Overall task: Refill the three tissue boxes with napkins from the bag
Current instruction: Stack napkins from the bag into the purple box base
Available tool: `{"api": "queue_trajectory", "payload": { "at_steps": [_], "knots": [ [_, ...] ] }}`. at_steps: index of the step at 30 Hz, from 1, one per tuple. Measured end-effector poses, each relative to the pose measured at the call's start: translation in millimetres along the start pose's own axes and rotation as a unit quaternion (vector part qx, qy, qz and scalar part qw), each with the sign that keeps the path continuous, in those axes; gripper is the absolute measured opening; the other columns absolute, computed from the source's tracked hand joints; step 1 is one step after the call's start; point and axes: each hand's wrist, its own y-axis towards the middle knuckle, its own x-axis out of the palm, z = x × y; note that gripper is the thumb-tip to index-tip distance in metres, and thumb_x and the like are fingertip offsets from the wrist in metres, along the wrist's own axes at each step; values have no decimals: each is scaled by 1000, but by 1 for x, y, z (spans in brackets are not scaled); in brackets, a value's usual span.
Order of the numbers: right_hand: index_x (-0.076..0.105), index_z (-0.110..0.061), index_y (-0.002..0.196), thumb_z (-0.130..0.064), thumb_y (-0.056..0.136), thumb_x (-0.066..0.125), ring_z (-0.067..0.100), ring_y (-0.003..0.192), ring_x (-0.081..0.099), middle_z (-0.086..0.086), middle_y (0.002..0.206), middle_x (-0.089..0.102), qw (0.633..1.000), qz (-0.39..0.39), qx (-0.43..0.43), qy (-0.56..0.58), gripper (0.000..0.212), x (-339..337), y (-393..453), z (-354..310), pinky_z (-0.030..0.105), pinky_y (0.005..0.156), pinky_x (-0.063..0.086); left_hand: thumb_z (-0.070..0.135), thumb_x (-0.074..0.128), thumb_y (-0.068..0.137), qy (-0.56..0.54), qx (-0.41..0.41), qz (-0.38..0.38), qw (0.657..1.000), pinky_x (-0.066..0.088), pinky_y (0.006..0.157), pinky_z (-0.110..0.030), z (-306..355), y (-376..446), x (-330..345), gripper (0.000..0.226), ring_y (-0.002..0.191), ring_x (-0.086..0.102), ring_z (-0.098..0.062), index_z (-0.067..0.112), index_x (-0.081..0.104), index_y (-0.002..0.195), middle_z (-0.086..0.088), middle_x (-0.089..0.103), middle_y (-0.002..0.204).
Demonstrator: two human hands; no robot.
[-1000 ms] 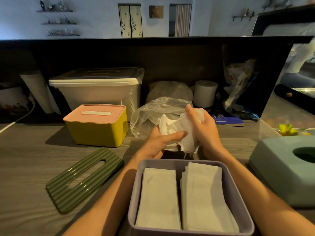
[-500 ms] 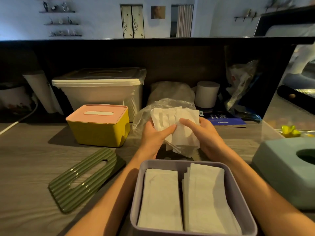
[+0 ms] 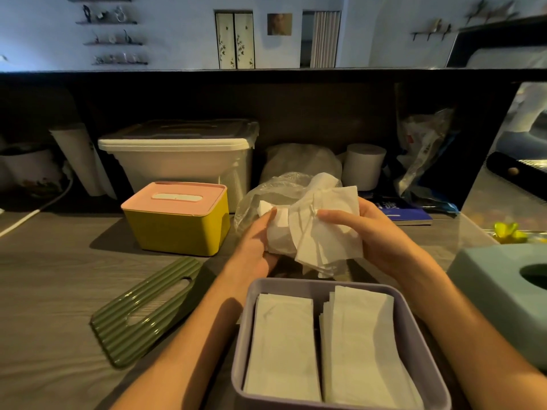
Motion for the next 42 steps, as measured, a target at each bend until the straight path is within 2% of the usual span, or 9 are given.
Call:
{"api": "queue_trajectory", "payload": {
  "at_steps": [3,8,15,21,23,28,31,34,42],
  "knots": [
    [56,-37,114,-29,90,70,14,92,72,-6,102,71,999,-13,19,-33,29,-2,-2,-1,22,65,58,28,66,95,16,-4,-21,1000,57,70,-38,2,-2,-2,34,85,69,-26,7,63,121,-12,76,87],
    [51,-38,106,-34,92,69,19,99,63,-3,110,61,994,1,53,-96,22,-6,-1,-1,24,70,54,44,82,70,85,42,-68,993,62,83,-40,4,6,-13,74,111,69,-26,25,55,136,-9,71,122],
    [58,-32,112,-39,93,69,17,94,67,-1,109,67,992,89,7,-90,23,-11,1,-3,27,68,54,16,63,99,78,50,-83,992,63,78,-40,4,14,-17,34,98,75,-28,15,55,132,-13,75,112],
    [57,-33,120,-43,80,75,9,84,72,-2,104,68,999,4,-5,-52,45,-11,-5,-12,21,64,57,-11,52,94,142,21,-119,982,59,58,-26,6,11,-26,44,81,75,-18,8,49,134,-12,75,103],
    [58,-36,114,-41,74,83,9,83,72,-7,94,70,997,-34,4,-62,47,-13,-7,-12,22,66,58,-5,55,95,174,24,-109,978,58,58,-25,3,14,-28,38,92,70,-19,9,55,130,-15,69,116],
    [62,-36,113,-38,76,84,6,85,72,-5,102,70,991,-60,33,-114,43,-16,-5,-8,19,65,57,8,49,102,209,-10,-163,964,52,53,-20,6,9,-22,15,63,68,-8,9,60,93,-2,70,72],
    [65,-36,106,-29,89,75,3,84,70,-7,100,69,982,-52,34,-180,21,-15,-4,-7,15,63,55,35,54,102,286,-6,-170,943,58,81,-27,6,10,-15,36,98,73,-15,7,65,122,-11,73,112],
    [63,-39,100,-29,93,72,5,82,67,-12,95,67,961,-28,7,-277,15,-14,-1,-6,12,58,51,59,35,103,228,-83,-224,944,44,112,-43,5,7,-13,59,128,60,-29,17,60,136,-12,67,132],
    [62,-41,117,-38,95,69,8,90,64,-14,103,64,946,59,-37,-316,23,-18,5,1,20,63,49,21,58,101,280,-32,-213,936,58,89,-41,-3,19,-21,27,112,69,-29,13,60,128,-15,69,125]
  ]
}}
